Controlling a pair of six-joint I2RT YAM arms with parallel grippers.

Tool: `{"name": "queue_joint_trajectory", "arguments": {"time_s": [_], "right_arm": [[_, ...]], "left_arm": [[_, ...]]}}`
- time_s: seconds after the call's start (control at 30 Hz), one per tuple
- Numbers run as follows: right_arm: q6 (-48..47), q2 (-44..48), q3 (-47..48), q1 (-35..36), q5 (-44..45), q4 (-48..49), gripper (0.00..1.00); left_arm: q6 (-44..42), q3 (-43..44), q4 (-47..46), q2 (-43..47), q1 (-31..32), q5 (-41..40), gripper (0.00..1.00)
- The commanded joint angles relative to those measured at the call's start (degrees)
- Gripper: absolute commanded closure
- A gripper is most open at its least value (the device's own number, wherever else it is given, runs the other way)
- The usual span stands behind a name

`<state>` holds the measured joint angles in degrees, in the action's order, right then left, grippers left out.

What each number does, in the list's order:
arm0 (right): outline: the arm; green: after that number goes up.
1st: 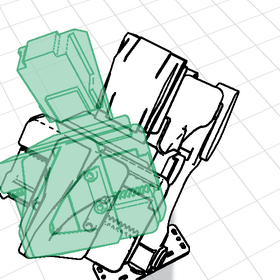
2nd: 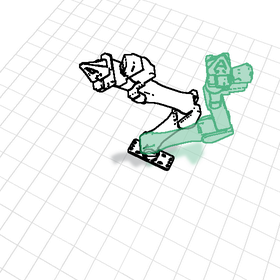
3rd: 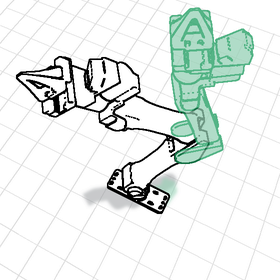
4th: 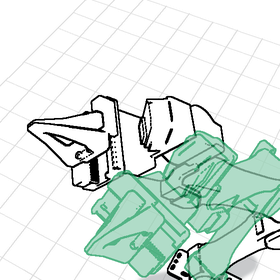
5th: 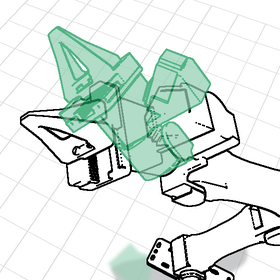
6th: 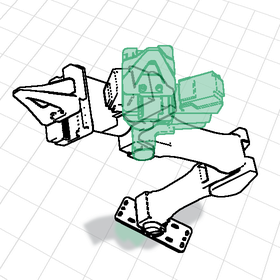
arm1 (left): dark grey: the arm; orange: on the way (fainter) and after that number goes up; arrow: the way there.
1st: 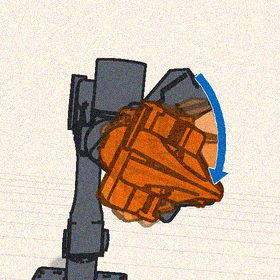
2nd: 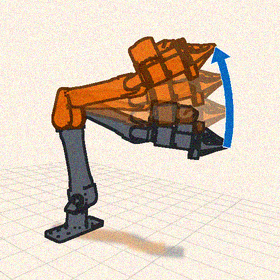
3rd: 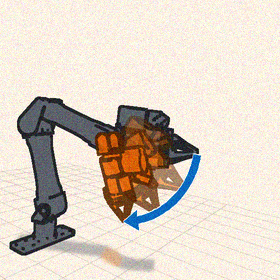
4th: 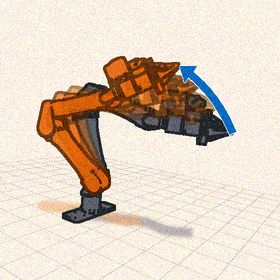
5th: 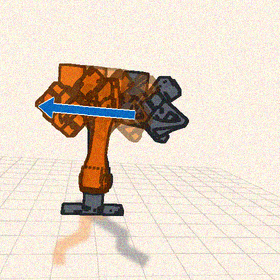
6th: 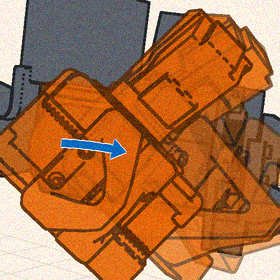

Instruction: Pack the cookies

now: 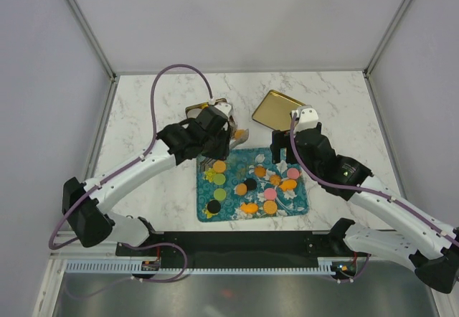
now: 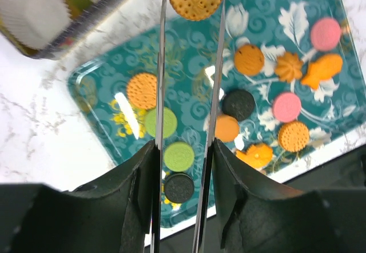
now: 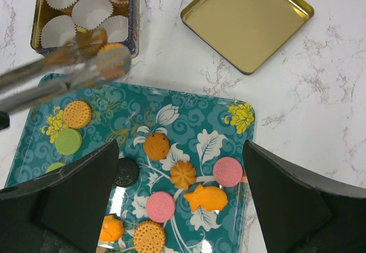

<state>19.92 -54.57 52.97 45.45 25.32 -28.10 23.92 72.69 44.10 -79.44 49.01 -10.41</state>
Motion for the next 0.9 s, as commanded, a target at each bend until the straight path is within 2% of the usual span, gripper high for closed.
{"name": "queue_joint_trajectory", "arguments": {"time_s": [0.0,0.23,0.4,0.87], "right_arm": [[0.03,0.69,1.17,-0.28,-0.27,0.23,0.02],[-0.23,0.34,1.43,-0.28,-0.62,0.24,0.02],[-0.59,0.07,1.43,-0.27,-1.32,0.32,0.02],[-1.29,-0.10,1.43,-0.28,-3.35,0.32,0.02]], "left_arm": [[-3.09,4.83,-0.68,0.43,-5.41,-0.31,0.53],[-4.50,10.10,-0.94,-5.81,-16.47,-0.57,0.53],[-5.03,12.48,-0.94,-11.08,-21.40,-3.64,0.53],[-5.64,14.68,-0.68,-17.59,-26.08,-7.25,0.52]]}}
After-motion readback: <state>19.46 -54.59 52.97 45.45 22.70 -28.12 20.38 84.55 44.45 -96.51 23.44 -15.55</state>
